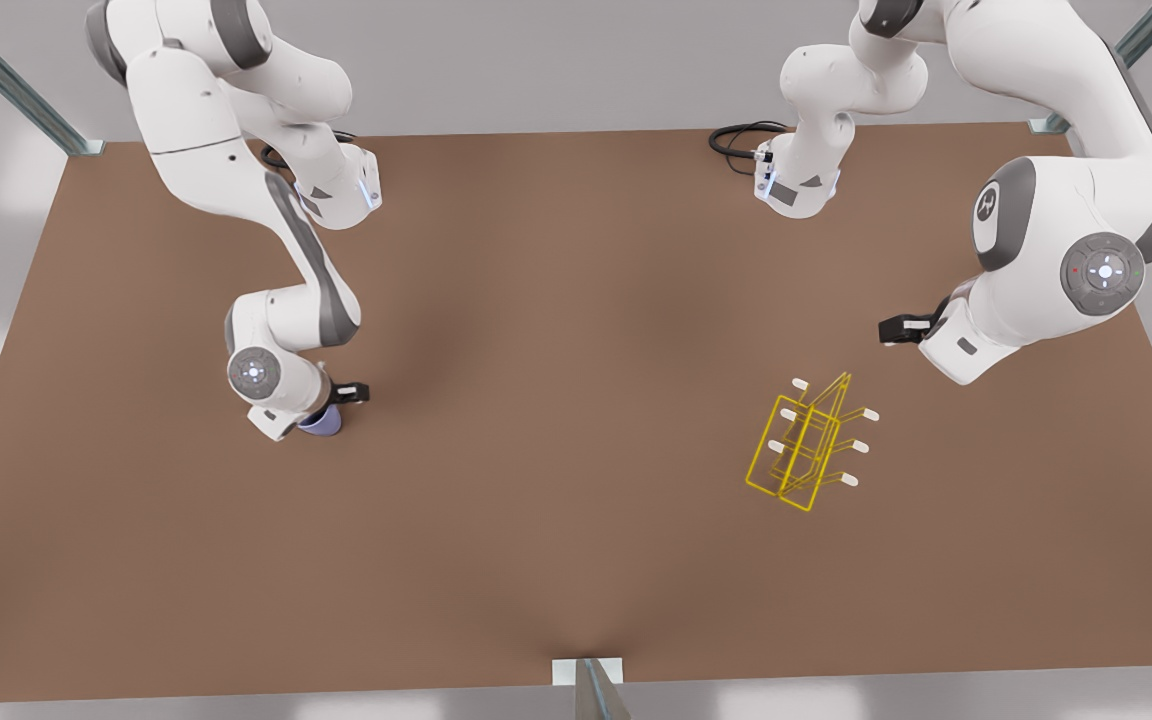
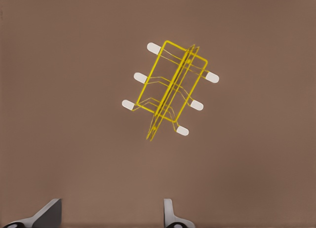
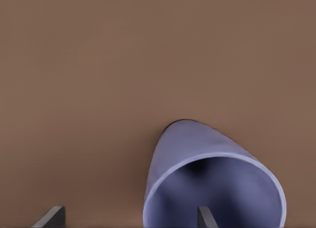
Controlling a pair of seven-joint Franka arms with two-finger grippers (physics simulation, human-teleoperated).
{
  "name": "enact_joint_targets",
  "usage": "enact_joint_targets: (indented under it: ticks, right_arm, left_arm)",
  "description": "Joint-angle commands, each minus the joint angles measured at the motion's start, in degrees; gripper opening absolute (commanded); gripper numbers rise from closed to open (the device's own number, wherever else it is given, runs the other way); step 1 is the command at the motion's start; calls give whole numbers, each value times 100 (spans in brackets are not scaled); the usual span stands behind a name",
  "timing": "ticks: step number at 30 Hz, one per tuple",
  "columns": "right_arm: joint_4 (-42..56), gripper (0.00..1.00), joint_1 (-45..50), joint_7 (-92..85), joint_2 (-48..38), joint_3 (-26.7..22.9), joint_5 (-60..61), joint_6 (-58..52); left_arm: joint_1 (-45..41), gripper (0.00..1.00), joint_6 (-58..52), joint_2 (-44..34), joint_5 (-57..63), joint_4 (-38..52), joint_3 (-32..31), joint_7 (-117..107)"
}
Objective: Place the cup on the cup holder
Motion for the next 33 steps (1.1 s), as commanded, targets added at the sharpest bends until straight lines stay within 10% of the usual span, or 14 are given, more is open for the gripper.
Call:
enact_joint_targets:
  ticks: [1, 3, 5, 15, 22, 26, 33]
  right_arm:
    - [1, 85, 2, 60, 49, 8, -2, 193]
    - [10, 36, 2, 95, 102, 8, -2, 202]
    - [18, 21, -7, 175, 128, 8, -2, 193]
    - [1046, 21, -42, 534, 119, 175, 42, -642]
    - [4245, 21, 318, -318, 2175, 1149, 3109, -1099]
    - [5949, 21, 546, 990, 3537, 2205, 3144, -853]
    - [7463, 21, 1786, 2986, 4804, 2608, 2530, -71]
  left_arm:
    - [0, 100, 2, -8, 4, 8, 0, -17]
    - [0, 100, 2, -8, 4, -1, 0, -17]
    - [0, 100, -7, -8, 4, -1, 0, -17]
    - [0, 100, 2, -8, 12, 8, 0, -8]
    - [0, 100, -7, -8, 21, 8, 0, -61]
    - [-61, 100, -60, 18, 127, 8, -52, -526]
    - [-632, 100, -60, 97, 127, 34, -52, -1731]
